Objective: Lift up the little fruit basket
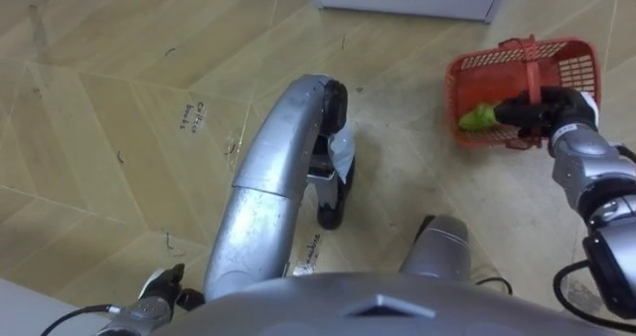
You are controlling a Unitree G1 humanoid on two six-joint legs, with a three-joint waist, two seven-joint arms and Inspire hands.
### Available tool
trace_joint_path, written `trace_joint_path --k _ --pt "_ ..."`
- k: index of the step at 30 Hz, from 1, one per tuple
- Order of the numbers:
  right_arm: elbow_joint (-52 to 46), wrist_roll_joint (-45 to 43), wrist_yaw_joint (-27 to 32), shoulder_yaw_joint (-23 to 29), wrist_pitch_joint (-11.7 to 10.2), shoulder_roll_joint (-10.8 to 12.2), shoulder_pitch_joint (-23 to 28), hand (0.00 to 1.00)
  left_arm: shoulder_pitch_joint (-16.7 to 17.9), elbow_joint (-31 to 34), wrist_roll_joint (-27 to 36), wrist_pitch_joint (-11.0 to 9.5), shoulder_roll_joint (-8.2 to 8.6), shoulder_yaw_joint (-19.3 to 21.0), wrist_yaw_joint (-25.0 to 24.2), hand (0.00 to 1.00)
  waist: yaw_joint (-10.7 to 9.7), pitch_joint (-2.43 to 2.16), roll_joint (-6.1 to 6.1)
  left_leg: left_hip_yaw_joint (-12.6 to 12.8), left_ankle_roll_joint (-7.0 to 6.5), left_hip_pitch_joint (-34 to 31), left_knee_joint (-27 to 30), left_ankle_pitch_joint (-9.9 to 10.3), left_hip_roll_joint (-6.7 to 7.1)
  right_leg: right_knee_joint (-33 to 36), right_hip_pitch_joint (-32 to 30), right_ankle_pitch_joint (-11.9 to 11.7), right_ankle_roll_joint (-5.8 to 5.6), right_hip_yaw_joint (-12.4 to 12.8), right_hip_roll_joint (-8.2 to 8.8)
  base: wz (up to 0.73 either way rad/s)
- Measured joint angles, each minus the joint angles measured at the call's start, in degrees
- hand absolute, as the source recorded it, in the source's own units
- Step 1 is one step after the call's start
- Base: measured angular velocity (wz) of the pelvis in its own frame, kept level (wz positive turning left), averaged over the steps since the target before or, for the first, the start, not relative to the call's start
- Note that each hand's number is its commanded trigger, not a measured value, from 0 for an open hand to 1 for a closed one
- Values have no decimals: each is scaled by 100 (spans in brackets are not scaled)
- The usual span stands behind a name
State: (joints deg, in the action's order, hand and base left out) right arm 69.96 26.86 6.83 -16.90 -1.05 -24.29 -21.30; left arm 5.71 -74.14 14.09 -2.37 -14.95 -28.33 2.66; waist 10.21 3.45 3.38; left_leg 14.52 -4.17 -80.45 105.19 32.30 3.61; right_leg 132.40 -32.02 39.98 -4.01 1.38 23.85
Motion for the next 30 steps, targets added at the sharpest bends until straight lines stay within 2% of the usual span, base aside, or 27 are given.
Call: trace_joint_path --k 10,18,19,21,22,23,24,26,30 --pt "123 30 -24 32 71 229 1 100 -183 -15 -5 -4 86 -3 2 0 -46 7 13 -25 -12 -24 24 -85 11 72 18 -1 2 -8 -26 0" --pt "103 29 -47 245 73 330 1 100 -293 5 -5 -4 129 118 65 0 -73 17 49 -142 -12 32 99 -83 37 52 205 -6 8 -45 -139 0" --pt "66 -34 -48 248 83 339 1 100 -343 2 -7 -1 147 157 71 0 -67 14 59 -175 -10 39 120 -83 42 51 240 -6 10 -57 -198 0" --pt "-72 -69 -51 248 117 350 1 100 -392 2 -14 -2 153 165 71 0 -81 14 58 -290 16 39 168 -87 112 31 348 -7 12 -163 -244 5" --pt "-181 -68 -54 250 117 355 0 100 -477 2 -27 -3 154 188 71 0 -80 22 73 -354 23 59 199 -85 119 19 420 -10 17 -224 -293 6" --pt "-299 -59 -61 250 116 374 0 100 -550 -2 -76 -5 155 257 71 0 -80 65 150 -373 25 114 203 -85 126 7 519 -17 35 -258 -295 6" --pt "-341 -63 -67 250 116 385 1 100 -587 -3 -89 -5 154 279 69 0 -104 74 177 -385 26 135 208 -85 137 -9 557 -19 44 -291 -294 12" --pt "-633 -84 -76 262 125 393 -2 100 -679 -4 -179 -3 154 431 60 0 -183 43 277 -418 8 174 227 -74 214 -62 723 -28 67 -383 -286 14" --pt "-1107 -95 -74 330 126 375 -48 100 -836 -16 -314 29 174 556 61 0 -276 49 345 -448 -125 306 332 57 223 -196 953 -29 76 -470 -305 3"
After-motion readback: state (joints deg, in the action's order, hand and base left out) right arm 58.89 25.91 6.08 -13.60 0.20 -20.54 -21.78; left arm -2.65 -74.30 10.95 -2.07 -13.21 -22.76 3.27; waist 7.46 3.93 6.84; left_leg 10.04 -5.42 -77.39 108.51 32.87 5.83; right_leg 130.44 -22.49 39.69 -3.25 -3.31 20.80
